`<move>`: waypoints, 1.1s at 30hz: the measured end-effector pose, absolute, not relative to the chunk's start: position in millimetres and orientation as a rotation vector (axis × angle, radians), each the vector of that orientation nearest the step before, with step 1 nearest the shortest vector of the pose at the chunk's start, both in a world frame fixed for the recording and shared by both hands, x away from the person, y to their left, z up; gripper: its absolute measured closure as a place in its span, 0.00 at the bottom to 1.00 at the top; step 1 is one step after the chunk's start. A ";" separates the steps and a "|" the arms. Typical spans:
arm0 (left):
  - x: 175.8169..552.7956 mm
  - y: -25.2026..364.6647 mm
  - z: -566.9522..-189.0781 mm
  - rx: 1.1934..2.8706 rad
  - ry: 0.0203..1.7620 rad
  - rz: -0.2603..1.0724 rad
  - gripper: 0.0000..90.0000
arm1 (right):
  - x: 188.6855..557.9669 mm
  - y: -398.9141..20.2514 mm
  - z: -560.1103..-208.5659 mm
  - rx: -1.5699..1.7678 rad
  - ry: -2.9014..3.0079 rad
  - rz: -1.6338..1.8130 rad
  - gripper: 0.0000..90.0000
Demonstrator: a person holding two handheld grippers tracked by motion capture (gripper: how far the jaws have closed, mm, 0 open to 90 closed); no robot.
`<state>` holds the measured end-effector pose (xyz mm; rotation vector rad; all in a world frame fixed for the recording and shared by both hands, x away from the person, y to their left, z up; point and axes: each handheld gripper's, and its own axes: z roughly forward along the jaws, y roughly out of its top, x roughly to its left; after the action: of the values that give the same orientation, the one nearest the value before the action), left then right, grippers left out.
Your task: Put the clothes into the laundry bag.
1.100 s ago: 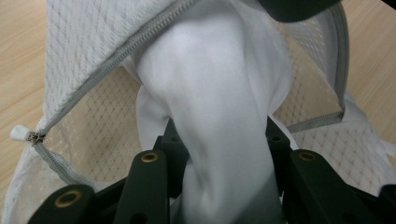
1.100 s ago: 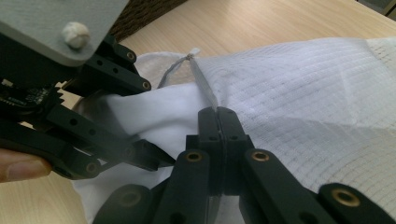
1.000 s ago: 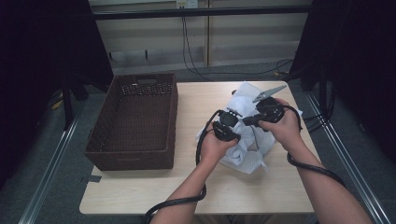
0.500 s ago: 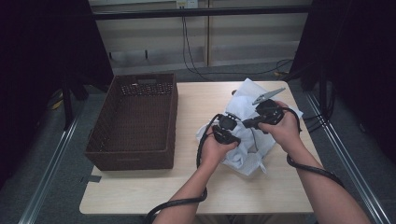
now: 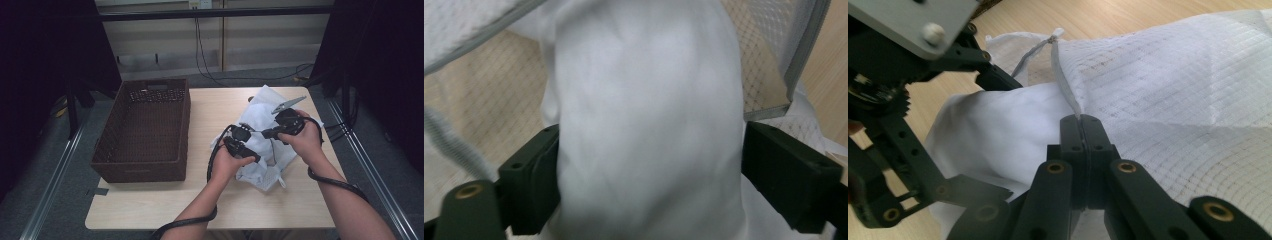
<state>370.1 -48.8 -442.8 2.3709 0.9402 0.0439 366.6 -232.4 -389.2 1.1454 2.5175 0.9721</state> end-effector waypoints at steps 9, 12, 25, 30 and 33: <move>362.7 -34.5 -437.1 2.353 0.925 0.045 0.11 | 366.3 -232.4 -390.9 1.146 2.515 0.976 1.00; 358.6 -28.6 -438.4 2.358 0.946 0.050 0.10 | 365.6 -232.2 -392.9 1.143 2.520 0.973 1.00; 348.7 -31.1 -474.8 2.374 0.996 0.013 0.20 | 365.2 -228.5 -398.0 1.154 2.533 0.966 1.00; 348.4 -31.6 -474.6 2.382 0.979 0.009 0.51 | 366.8 -229.0 -396.2 1.157 2.531 0.974 1.00; 346.7 -34.7 -472.9 2.388 0.980 -0.003 0.67 | 367.5 -228.2 -395.5 1.148 2.533 0.979 1.00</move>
<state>346.7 -34.7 -472.9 2.3879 0.9805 -0.0028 367.5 -228.2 -395.5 1.1477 2.5329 0.9790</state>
